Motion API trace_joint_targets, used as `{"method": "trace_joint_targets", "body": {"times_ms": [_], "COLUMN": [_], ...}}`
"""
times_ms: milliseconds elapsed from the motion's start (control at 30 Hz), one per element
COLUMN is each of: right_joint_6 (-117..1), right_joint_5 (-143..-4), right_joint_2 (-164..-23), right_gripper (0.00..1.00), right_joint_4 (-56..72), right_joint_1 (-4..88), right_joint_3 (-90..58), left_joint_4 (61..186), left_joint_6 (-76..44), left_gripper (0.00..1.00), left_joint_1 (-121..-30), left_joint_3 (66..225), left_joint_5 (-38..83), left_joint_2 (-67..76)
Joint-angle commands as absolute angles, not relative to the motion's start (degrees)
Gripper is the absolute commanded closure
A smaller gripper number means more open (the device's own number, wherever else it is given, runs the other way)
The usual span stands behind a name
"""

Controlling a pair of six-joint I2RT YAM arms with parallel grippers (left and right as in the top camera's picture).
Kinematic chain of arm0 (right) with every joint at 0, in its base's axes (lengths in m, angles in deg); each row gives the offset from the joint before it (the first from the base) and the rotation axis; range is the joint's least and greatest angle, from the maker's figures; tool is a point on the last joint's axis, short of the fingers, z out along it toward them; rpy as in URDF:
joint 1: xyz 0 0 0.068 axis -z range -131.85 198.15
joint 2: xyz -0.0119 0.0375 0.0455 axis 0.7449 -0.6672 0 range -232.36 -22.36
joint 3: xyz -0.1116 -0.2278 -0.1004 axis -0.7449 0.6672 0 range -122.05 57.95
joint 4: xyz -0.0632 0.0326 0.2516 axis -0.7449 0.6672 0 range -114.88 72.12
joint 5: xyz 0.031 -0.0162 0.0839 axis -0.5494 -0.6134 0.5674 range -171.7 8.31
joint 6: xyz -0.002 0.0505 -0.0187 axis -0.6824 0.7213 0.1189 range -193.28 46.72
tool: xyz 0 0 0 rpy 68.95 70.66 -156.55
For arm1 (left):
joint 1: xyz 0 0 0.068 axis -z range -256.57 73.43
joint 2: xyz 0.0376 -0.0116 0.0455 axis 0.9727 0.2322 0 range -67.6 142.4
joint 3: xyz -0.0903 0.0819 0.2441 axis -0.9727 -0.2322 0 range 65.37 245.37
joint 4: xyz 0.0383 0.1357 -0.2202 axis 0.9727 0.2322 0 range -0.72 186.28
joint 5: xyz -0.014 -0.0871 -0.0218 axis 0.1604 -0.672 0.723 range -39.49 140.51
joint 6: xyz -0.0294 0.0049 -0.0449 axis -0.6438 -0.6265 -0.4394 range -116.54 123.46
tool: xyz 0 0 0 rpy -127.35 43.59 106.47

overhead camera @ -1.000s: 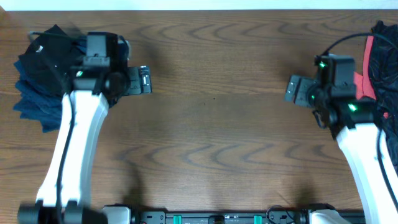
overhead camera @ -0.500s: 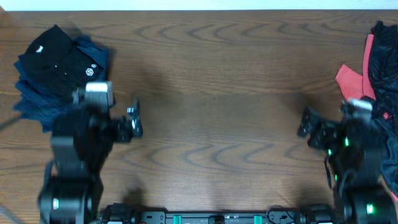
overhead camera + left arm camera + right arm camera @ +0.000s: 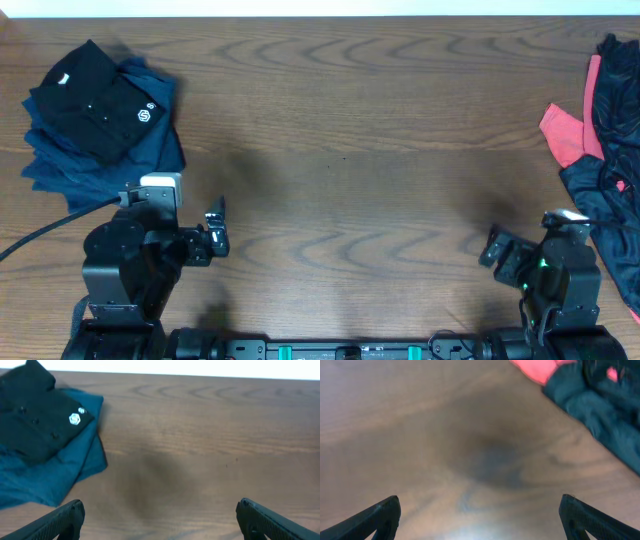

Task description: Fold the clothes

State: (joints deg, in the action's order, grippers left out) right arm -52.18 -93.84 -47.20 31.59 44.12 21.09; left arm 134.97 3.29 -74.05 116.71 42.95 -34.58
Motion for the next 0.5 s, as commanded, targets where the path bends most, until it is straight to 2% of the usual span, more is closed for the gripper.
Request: {"method": "trace_joint_targets", "body": {"times_ms": [0, 467], "right_joint_6": [-51.2, -51.2], "right_joint_5": [-94.8, -94.8], "right_joint_2": [-47.0, -47.0], "right_gripper": [0.01, 0.01], "right_joint_4": [34.5, 39.1], "right_joint_1": [44.3, 44.3], "right_joint_3": [21.4, 21.4], "left_joint_4": [136.2, 137.3], "left_joint_6": [3.7, 3.7], "left_gripper": [0.02, 0.02], "left_joint_1": [-74.0, -74.0], "left_joint_3": [116.5, 116.5], "left_joint_5": [42.2, 42.2], "left_joint_2": [-34.6, -34.6]}}
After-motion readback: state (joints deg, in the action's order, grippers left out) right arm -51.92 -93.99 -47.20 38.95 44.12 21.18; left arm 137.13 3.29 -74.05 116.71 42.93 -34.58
